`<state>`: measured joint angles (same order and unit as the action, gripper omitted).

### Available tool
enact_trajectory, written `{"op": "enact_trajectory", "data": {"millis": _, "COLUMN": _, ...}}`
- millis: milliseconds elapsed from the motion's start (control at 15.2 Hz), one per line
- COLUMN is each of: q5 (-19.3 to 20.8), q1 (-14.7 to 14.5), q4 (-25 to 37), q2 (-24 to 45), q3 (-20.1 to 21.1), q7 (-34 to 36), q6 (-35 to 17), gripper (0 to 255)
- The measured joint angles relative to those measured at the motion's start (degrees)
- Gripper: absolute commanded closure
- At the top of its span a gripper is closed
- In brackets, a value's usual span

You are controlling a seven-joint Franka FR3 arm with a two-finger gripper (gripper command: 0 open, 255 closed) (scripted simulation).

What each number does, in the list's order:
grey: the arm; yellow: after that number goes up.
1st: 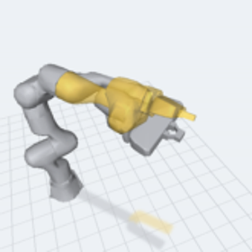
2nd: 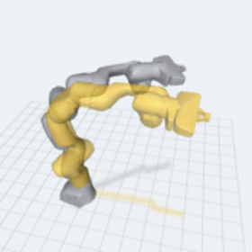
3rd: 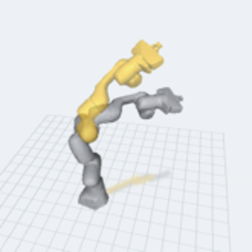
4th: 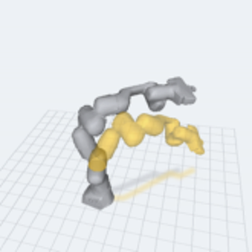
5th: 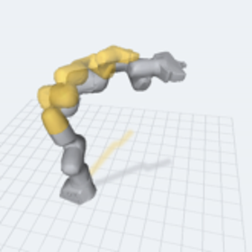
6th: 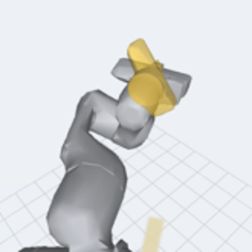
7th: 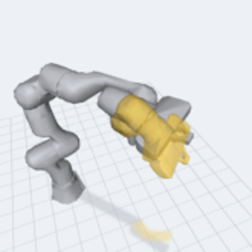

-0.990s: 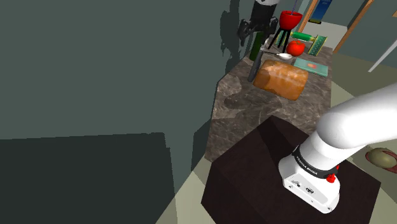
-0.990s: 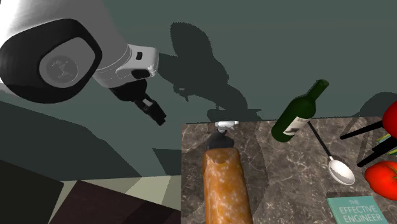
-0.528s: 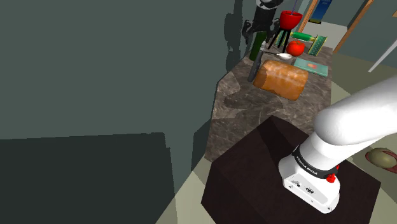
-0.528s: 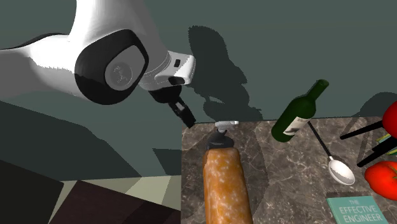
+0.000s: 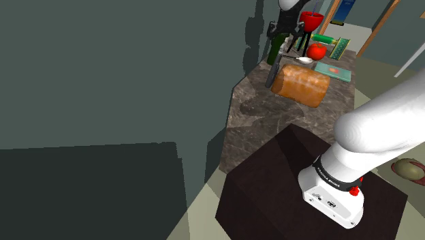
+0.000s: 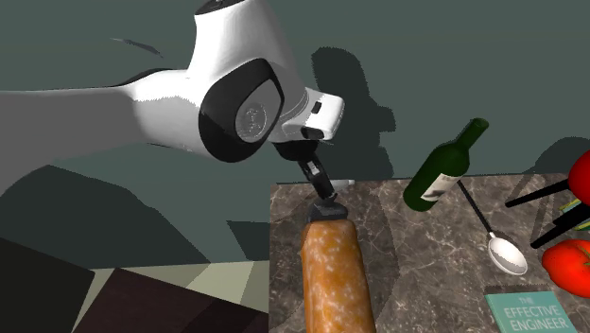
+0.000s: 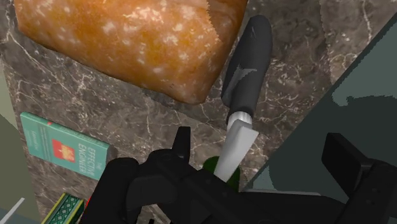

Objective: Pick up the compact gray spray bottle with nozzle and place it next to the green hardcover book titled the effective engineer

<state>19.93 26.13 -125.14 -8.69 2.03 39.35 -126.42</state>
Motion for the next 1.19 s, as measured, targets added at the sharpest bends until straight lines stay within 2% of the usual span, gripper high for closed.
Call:
{"op": "enact_trajectory", "data": {"millis": 462, "q5": 1.62, "q1": 1.03, "q4": -1.66, "q2": 3.05, "q3": -0.9, "q7": 1.06, "q6": -4.89, "gripper": 0}}
{"op": "enact_trajectory", "data": {"millis": 858, "q5": 1.76, "q1": 1.1, "q4": -1.78, "q2": 3.35, "q3": -0.95, "q7": 1.16, "q6": -5.37, "gripper": 0}}
{"op": "enact_trajectory", "data": {"millis": 924, "q5": 1.76, "q1": 1.1, "q4": -1.78, "q2": 3.35, "q3": -0.95, "q7": 1.16, "q6": -5.37, "gripper": 255}}
{"op": "enact_trajectory", "data": {"millis": 1188, "q5": 1.76, "q1": 1.1, "q4": -1.77, "q2": 3.34, "q3": -0.95, "q7": 1.16, "q6": -5.37, "gripper": 255}}
